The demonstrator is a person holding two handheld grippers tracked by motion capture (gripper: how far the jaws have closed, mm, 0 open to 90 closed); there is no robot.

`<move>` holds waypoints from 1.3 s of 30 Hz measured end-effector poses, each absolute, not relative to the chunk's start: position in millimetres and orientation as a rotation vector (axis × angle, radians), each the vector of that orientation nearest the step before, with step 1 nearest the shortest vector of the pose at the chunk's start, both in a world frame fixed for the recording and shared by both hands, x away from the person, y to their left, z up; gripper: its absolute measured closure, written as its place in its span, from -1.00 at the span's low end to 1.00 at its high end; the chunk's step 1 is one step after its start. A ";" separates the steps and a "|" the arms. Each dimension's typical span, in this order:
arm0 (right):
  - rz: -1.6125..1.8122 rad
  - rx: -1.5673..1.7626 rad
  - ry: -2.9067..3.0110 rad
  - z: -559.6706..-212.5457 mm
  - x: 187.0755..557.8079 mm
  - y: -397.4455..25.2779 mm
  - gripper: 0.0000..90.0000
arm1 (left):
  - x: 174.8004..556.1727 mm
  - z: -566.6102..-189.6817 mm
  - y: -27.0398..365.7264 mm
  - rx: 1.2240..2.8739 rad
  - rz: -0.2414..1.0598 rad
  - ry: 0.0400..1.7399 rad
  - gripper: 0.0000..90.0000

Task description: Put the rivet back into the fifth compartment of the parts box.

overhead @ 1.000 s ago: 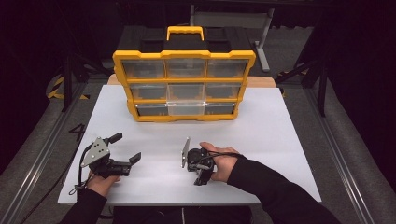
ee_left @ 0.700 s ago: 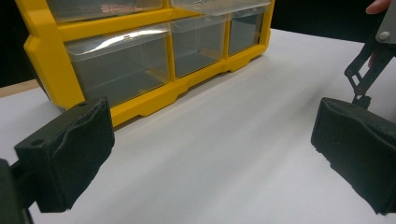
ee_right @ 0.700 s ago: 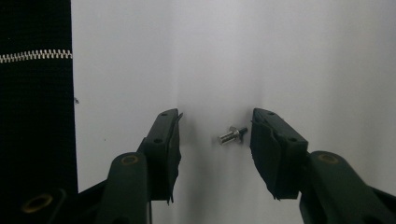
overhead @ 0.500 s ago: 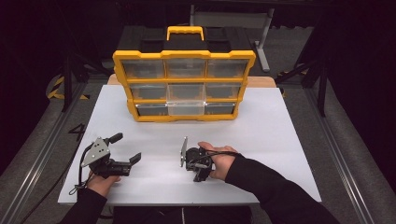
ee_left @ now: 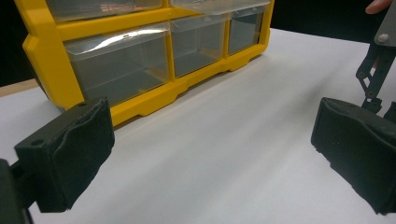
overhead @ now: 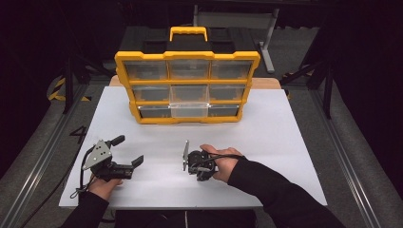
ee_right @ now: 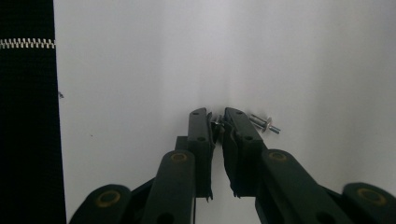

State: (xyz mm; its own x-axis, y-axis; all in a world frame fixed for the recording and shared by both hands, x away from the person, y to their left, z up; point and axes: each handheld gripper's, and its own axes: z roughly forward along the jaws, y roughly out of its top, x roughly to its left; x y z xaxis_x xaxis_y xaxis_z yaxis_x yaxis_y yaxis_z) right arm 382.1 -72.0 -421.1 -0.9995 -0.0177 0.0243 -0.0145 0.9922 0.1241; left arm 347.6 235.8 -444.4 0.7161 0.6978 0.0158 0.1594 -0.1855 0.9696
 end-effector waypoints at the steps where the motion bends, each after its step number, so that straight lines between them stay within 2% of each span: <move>1: -0.195 0.025 -3.110 -420.0 382.3 -71.9 0.81 | 347.6 -444.4 235.7 1.721 0.558 0.687 -0.99; 22: -0.370 -0.006 -3.148 -344.3 389.0 -72.5 0.82 | 347.4 -444.3 235.8 1.719 0.557 0.686 -0.99; 39: -0.470 0.000 -3.232 -280.2 409.2 -62.6 0.82 | 347.4 -444.1 235.8 1.720 0.557 0.684 -0.99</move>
